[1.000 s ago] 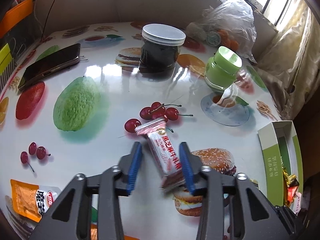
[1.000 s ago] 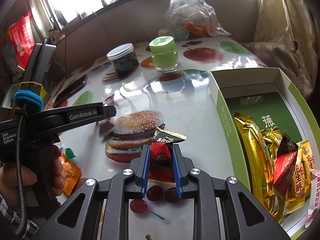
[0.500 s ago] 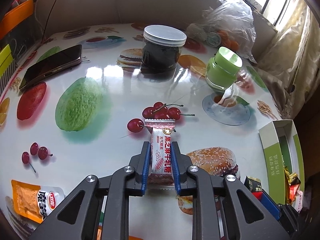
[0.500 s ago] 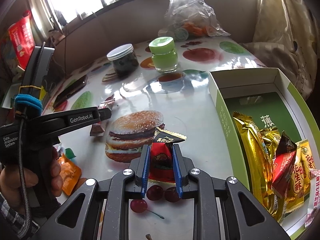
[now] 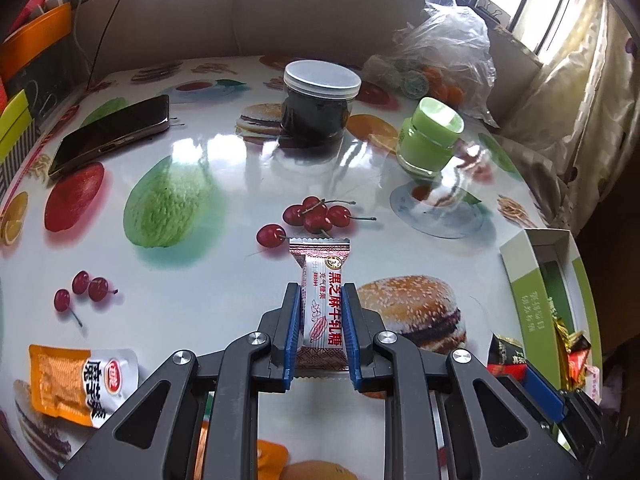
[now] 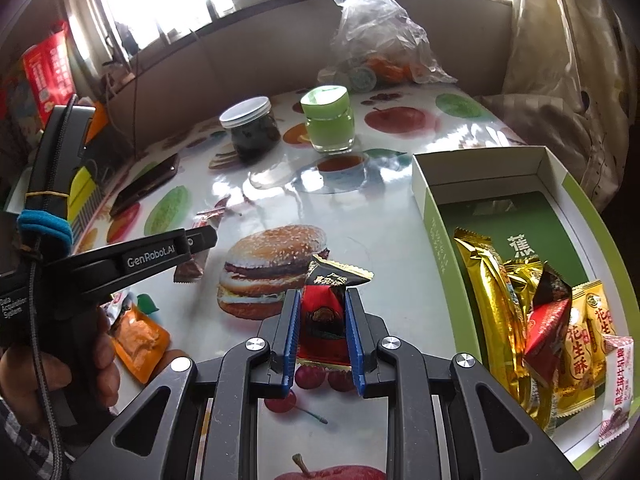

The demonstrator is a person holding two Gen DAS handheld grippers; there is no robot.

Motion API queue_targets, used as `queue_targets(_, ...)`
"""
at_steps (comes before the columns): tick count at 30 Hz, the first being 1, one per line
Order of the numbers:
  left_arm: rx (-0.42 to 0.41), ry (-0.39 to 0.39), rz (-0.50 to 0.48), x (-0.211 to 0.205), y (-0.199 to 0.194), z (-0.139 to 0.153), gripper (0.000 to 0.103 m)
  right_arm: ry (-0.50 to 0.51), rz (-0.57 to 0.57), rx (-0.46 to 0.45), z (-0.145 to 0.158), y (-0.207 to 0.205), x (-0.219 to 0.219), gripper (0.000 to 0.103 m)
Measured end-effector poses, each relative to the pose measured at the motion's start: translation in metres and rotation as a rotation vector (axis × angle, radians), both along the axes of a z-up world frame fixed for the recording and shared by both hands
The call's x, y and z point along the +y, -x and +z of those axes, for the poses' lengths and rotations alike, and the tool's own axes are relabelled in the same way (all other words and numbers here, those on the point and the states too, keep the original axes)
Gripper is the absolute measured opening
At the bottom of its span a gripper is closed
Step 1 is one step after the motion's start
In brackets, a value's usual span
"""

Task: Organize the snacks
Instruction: 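Grasp a white-red milk candy stick with the left tool, then carry both held candies over the green box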

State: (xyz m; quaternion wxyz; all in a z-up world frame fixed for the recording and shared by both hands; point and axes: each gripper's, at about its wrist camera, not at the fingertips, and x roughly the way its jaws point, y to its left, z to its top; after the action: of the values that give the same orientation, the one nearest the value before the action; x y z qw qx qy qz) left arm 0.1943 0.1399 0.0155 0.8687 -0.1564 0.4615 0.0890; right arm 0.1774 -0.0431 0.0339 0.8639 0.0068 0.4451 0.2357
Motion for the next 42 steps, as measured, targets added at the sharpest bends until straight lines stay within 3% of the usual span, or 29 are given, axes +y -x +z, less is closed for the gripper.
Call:
queue_targets(14,-0.057,-0.012,-0.031,-0.018,0.027,0.025,0.021,0.000,-0.006,-0.049,0.019,0.022,-0.019,0.021)
queue_targets(42,-0.107,-0.033,-0.119,-0.071,0.041,0.053,0.021,-0.029,-0.089,-0.078,0.035,0.050,-0.070,0.021)
